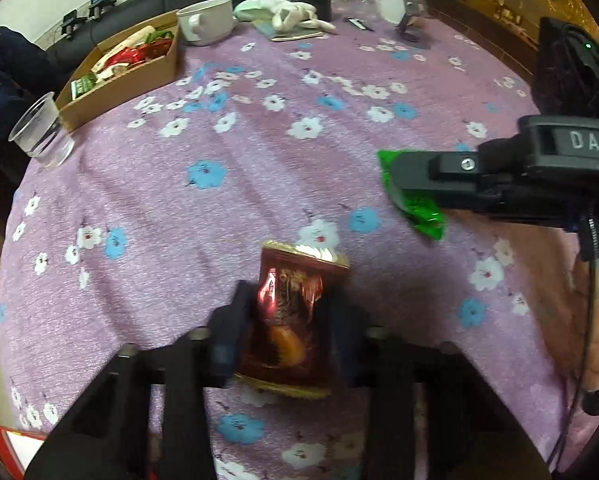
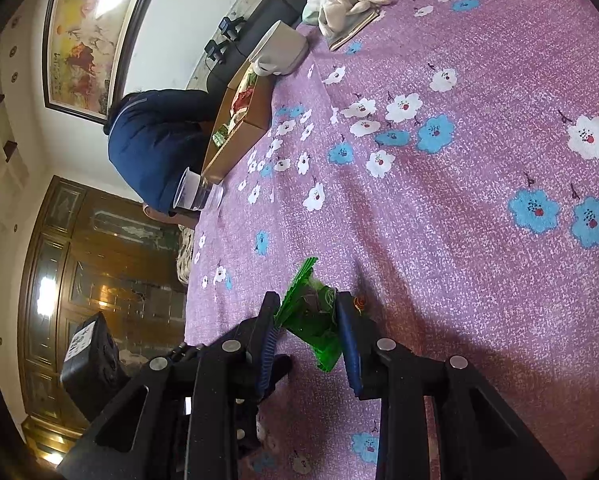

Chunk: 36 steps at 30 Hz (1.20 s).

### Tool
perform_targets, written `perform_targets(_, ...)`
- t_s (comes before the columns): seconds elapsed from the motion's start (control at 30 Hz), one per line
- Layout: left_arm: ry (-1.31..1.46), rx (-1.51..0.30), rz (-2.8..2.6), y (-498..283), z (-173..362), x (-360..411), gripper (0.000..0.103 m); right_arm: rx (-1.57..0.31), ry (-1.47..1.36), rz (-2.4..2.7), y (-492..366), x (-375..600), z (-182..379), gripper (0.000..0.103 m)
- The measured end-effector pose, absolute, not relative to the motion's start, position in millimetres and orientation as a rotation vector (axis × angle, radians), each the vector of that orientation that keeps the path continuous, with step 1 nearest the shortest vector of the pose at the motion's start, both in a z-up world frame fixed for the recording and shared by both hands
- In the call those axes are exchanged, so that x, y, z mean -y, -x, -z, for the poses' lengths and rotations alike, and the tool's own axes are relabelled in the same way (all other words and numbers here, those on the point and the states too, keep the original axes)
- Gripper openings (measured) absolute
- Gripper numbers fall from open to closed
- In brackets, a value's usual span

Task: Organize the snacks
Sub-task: 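Carry the green and brown chocolate packets toward the tray with both tools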

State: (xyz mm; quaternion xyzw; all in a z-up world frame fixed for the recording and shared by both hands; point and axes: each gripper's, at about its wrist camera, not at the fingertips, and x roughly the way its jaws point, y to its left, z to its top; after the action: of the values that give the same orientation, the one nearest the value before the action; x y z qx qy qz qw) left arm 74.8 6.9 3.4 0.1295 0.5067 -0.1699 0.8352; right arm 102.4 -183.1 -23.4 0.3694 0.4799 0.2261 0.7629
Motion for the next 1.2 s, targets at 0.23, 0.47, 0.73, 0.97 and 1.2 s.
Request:
perform_targets(0.23, -0.308, -1.042, 0.355, -66, -5, -3, 0.025, -1.037, -0.795, -0.492, -103, 181, 22, 0.029)
perform_targets(0.47, -0.236, -0.984, 0.368, -53, -26, -3, 0.025, -1.011, -0.790, -0.524, -100, 178, 16, 0.029)
perform_targets(0.73, -0.167, -0.861, 0.351, -23, -63, -15, 0.025, -0.963, -0.830, -0.587, -94, 182, 8, 0.029)
perform_targets(0.97, -0.088, -0.774, 0.315, 8, -89, -38, 0.025, -0.911, -0.831, -0.641, -89, 178, -3, 0.029)
perform_targets(1.2, -0.001, -0.692, 0.272, 45, -109, -68, 0.025, -0.868, -0.816, -0.684, -84, 171, -12, 0.029)
